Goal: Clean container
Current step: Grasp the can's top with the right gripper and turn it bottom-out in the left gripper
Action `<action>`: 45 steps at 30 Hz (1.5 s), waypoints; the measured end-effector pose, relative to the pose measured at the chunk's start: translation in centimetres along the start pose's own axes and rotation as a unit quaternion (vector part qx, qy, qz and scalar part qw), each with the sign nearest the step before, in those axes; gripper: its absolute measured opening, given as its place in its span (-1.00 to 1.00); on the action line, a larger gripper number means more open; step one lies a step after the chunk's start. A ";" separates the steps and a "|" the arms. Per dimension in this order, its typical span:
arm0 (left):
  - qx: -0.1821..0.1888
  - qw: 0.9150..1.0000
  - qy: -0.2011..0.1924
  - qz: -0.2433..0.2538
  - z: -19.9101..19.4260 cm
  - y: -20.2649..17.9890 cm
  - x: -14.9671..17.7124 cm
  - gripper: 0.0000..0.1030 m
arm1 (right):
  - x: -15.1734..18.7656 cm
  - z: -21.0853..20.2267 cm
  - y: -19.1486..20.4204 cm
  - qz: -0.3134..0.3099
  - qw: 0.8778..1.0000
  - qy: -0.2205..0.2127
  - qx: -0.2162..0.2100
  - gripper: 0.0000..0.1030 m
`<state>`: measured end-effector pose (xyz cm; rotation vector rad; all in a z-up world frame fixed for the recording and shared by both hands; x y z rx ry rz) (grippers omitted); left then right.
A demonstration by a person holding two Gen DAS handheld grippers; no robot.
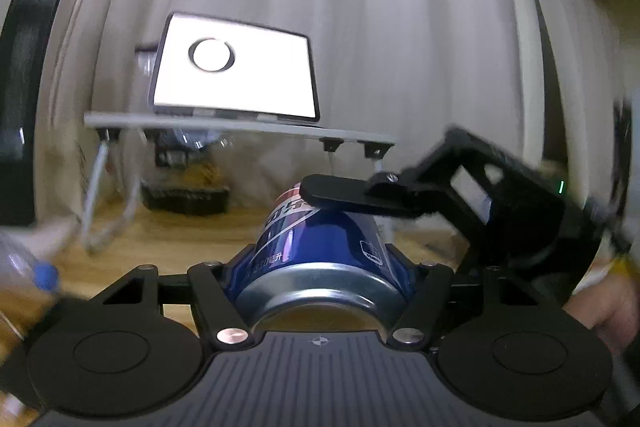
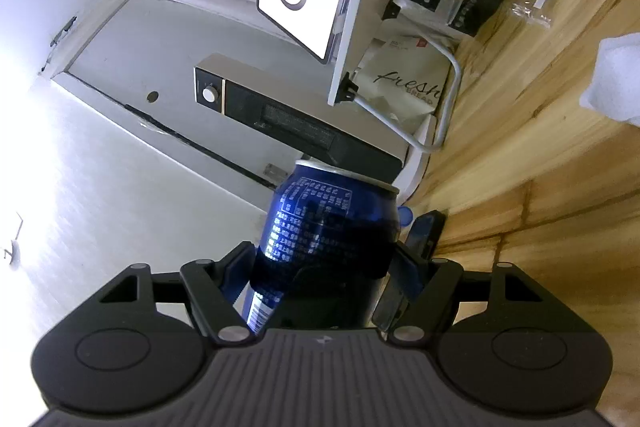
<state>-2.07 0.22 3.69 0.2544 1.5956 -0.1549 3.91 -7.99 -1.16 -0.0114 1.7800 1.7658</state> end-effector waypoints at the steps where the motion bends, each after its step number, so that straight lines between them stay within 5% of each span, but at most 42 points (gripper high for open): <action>1: -0.004 1.000 0.000 0.016 0.0 -0.2 0.0 0.30 | -0.1 -0.1 -0.1 0.001 1.000 0.000 0.003 0.48; 6: -0.018 0.988 -0.015 0.152 -0.3 -2.4 0.6 0.30 | -0.6 -0.4 -0.3 -0.001 1.000 -0.004 0.019 0.49; 10: -0.020 0.980 -0.028 0.196 -0.5 -3.3 0.7 0.30 | -0.5 -0.2 -0.2 -0.008 1.000 -0.001 0.014 0.49; 12: -0.014 0.985 -0.029 0.167 -0.7 -3.0 0.3 0.31 | -0.4 -0.1 -0.1 -0.014 1.000 -0.001 0.006 0.42; 15: 0.023 0.999 -0.028 0.017 -0.8 -1.0 -0.8 0.41 | -0.3 -0.3 0.1 -0.011 0.999 -0.007 -0.031 0.40; 19: 0.066 0.988 -0.043 -0.134 -0.9 1.1 -1.7 0.42 | -0.1 -0.5 -0.1 0.024 0.996 -0.024 -0.088 0.40; 21: 0.069 0.984 -0.052 -0.158 -0.8 1.3 -2.0 0.39 | 0.0 -0.6 0.0 0.039 0.993 -0.032 -0.105 0.40; 26: 0.067 0.991 -0.043 -0.107 -0.3 0.4 -1.8 0.30 | 0.1 -0.6 0.0 0.046 0.993 -0.031 -0.102 0.45; 30: 0.044 0.998 -0.043 -0.005 -0.6 -0.8 -1.5 0.30 | -0.3 -0.6 0.0 0.026 0.997 -0.019 -0.069 0.50; 33: 0.034 0.996 -0.046 0.072 -0.7 -1.9 -1.2 0.30 | -0.4 -0.7 0.0 0.010 0.998 -0.015 -0.052 0.49; 37: 0.030 0.997 -0.055 0.043 -0.9 -1.7 -1.4 0.35 | 0.1 -0.9 -0.2 0.008 0.998 -0.015 -0.063 0.47; 43: 0.059 0.994 -0.065 -0.070 -1.2 -0.3 -1.6 0.31 | 0.5 -1.0 -0.7 0.042 0.992 -0.027 -0.112 0.46; 45: 0.038 0.996 -0.059 -0.049 -1.0 0.0 -1.3 0.31 | 0.3 -1.0 -0.9 0.047 0.993 -0.027 -0.104 0.51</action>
Point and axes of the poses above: each gripper's, at about its wrist camera, not at the fingertips, and z roughly the way its jaws point, y to its left, x to its underside, the point moved 8 cm from there along z, roughly the way its jaws point, and after that the axes turned 5 degrees about -y, right-handed, at the moved point
